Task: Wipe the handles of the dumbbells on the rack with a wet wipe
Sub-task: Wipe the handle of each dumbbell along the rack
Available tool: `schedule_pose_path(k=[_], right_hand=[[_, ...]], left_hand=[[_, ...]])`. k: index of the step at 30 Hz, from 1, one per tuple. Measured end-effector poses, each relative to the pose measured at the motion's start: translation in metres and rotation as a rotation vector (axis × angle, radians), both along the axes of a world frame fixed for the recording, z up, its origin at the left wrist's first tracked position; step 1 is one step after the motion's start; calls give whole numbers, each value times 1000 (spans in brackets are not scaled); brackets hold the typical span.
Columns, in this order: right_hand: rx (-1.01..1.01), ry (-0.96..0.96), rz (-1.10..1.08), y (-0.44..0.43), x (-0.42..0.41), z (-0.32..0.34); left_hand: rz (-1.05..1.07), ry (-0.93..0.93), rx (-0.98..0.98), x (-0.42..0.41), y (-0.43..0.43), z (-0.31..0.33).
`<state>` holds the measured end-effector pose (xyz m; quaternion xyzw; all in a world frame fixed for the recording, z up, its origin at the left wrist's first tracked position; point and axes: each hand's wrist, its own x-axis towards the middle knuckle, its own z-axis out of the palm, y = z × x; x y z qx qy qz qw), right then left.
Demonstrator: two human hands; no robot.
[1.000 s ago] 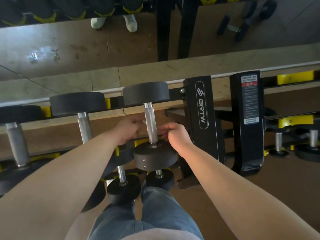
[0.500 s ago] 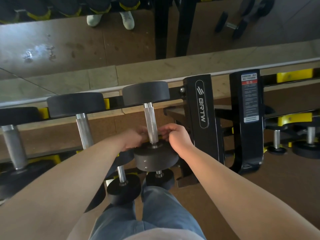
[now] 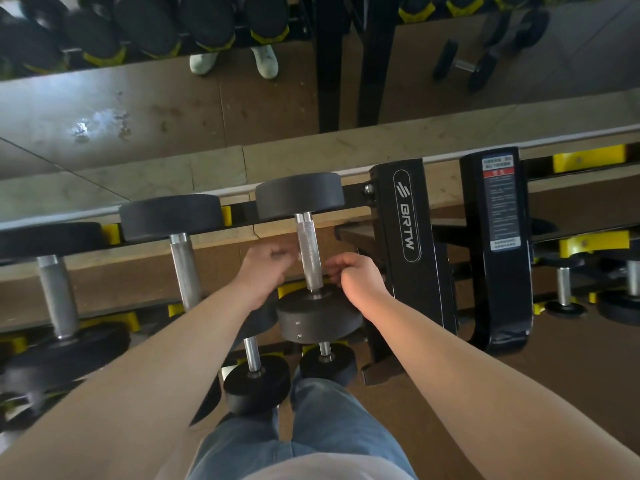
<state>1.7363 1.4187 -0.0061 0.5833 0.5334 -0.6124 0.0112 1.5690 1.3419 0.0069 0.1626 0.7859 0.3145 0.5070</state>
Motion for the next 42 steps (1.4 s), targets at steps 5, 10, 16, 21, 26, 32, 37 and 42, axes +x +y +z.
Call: schedule_pose_path(k=[5,10,16,21,26,32,37,42], right_hand=[[3,-21,32,0,-2,4],[10,-44,84,-1,-3,11],[65,-36,119,-6,-2,17],[129,-47,169,-11,-2,30],[284,34,175,-29,5,52],[306,177,331,-62,10,87],[124,303,-31,-105,11,107],[-100,313,-128,-169,6,119]], left_hand=[[-153,23,-129,13,-16,-3],[268,-9,31,4,14,19],[-194,213,-22,20,-11,17],[-487,260,-88,23,-25,26],[-319,219,4,28,-42,47],[-133,-37,175,37,-84,81],[202,-499,278,37,-138,101],[246,-477,316,37,-208,113]])
